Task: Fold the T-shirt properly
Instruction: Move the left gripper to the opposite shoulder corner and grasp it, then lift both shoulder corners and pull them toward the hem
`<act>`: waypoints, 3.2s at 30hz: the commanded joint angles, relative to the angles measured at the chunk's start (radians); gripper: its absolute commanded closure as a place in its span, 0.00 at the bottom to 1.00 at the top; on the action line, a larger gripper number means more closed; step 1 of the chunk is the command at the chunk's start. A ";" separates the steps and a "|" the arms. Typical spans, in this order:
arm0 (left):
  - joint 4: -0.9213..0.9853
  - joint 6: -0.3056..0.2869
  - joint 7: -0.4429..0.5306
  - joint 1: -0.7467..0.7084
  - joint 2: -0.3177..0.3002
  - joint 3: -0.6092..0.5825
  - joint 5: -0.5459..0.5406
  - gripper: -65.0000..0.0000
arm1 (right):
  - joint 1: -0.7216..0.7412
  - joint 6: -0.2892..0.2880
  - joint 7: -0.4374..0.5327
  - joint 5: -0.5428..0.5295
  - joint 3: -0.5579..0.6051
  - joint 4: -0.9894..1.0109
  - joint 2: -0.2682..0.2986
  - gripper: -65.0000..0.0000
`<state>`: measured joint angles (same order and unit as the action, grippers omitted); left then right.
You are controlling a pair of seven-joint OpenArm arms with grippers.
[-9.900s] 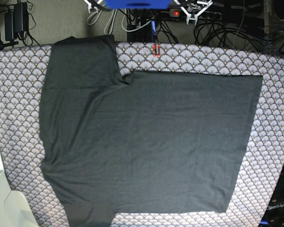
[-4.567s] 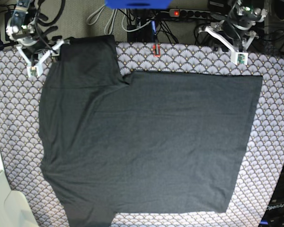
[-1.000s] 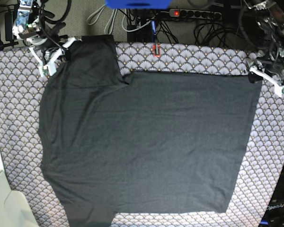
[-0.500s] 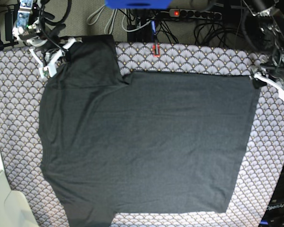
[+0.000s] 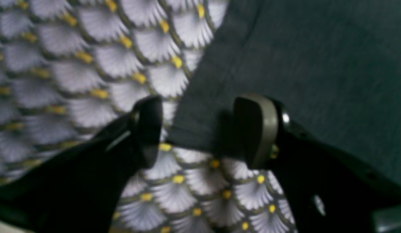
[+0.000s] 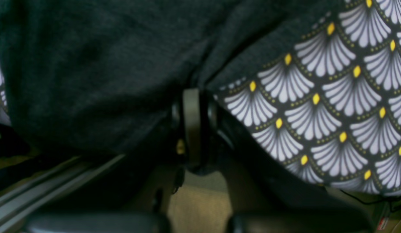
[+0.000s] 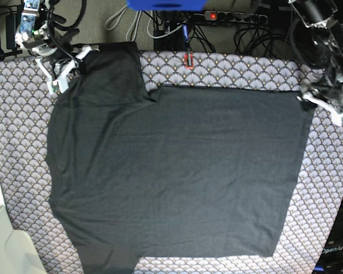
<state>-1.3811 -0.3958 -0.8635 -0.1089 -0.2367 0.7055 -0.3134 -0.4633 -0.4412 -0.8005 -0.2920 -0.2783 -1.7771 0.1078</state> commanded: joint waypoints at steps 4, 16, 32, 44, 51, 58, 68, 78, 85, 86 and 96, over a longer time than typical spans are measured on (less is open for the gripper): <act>0.009 -0.007 0.003 0.010 -0.014 -0.027 -0.019 0.43 | -0.007 -0.006 -0.035 0.020 0.001 0.001 0.005 1.00; 0.015 -0.013 -0.006 -0.016 -0.014 -0.048 -0.017 0.43 | -0.007 -0.006 -0.049 0.020 0.001 0.001 0.005 1.00; 0.015 -0.015 -0.007 -0.030 -0.014 -0.048 -0.017 0.99 | 0.021 -0.006 -0.136 0.020 -0.003 -0.007 0.019 1.00; 0.003 -0.016 -0.007 -0.058 -0.014 -0.048 -0.028 0.99 | -0.018 -0.006 -0.133 0.017 -0.008 -0.168 0.040 1.00; -0.077 -0.016 -0.007 -0.104 -0.006 -0.047 -0.028 0.99 | -0.016 -0.054 -0.133 0.017 -0.063 -0.171 0.040 1.00; -0.191 -0.016 -0.032 -0.151 0.032 -0.047 -0.026 0.99 | -0.016 -0.235 -0.133 0.017 -0.157 -0.189 0.036 1.00; -0.367 -0.010 -0.110 -0.159 0.064 -0.047 -0.019 0.99 | 0.015 -0.257 -0.133 0.017 -0.213 -0.226 0.037 1.00; -0.367 -0.009 -0.207 -0.015 0.053 -0.048 -0.017 0.99 | 0.145 -0.257 -0.142 0.021 -0.213 -0.221 0.063 1.00; -0.357 -0.007 -0.221 0.082 0.053 -0.050 -0.017 0.99 | 0.263 -0.257 -0.145 0.023 -0.212 -0.191 0.111 1.00; -0.353 -0.007 -0.221 0.093 0.053 -0.054 -0.017 0.99 | 0.285 -0.257 -0.145 0.023 -0.212 -0.175 0.119 1.00; -0.229 -0.007 -0.210 0.216 0.053 -0.109 -0.016 0.99 | 0.469 -0.257 -0.195 0.024 -0.206 -0.027 0.172 1.00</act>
<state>-1.5909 -0.3996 -1.0966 0.0883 -0.1696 0.5945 -0.3168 -0.0090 -0.6994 -1.0172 -0.2577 -0.4812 -1.7863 0.2611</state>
